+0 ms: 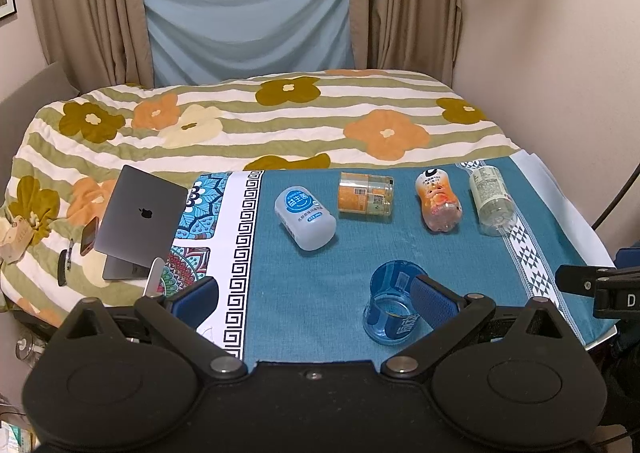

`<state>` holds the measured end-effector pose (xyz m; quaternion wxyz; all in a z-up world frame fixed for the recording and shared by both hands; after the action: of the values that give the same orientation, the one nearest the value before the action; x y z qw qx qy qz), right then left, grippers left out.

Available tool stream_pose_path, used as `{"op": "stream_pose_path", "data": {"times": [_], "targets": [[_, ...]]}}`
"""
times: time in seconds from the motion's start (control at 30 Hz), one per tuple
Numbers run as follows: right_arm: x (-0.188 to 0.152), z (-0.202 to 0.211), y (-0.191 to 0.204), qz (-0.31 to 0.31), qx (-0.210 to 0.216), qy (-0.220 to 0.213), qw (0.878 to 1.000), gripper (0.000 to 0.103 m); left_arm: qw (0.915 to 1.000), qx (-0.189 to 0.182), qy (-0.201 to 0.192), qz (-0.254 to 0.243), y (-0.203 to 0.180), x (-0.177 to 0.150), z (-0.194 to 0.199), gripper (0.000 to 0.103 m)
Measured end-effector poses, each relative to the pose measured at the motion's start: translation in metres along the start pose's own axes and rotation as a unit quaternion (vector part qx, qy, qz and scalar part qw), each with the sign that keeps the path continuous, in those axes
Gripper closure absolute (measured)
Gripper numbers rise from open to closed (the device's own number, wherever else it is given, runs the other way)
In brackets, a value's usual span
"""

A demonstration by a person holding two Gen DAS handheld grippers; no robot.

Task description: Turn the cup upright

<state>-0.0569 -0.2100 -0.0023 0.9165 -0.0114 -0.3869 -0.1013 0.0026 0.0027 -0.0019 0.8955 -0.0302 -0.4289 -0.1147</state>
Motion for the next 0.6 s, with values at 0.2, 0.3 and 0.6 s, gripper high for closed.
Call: {"op": "stream_pose_path", "data": {"times": [0.2, 0.3, 0.6], "targets": [[-0.0001, 0.0004, 0.001, 0.0, 0.0, 0.0, 1.0, 0.0, 1.0, 0.002, -0.003, -0.002, 0.0014, 0.0001, 0.0027, 0.0], [-0.0001, 0.0004, 0.0007, 0.0, 0.0, 0.0, 1.0, 0.0, 1.0, 0.003, -0.004, -0.002, 0.002, 0.0008, 0.0035, 0.0], [-0.0002, 0.0007, 0.0013, 0.0, 0.0, 0.0, 1.0, 0.0, 1.0, 0.003, -0.007, -0.001, 0.0019, 0.0018, 0.0046, 0.0]]}}
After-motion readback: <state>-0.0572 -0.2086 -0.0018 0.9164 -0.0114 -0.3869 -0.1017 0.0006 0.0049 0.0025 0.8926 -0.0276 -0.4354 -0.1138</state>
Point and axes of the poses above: each gripper's, at about its wrist camera, not at the fingertips, and z roughly against the way its jaws point, y to its left, x to its top, the point moved 3 cm from there along -z, roughly the way its jaws point, and after that the axes turned 7 degrees about -y, right-handed, at the moved point
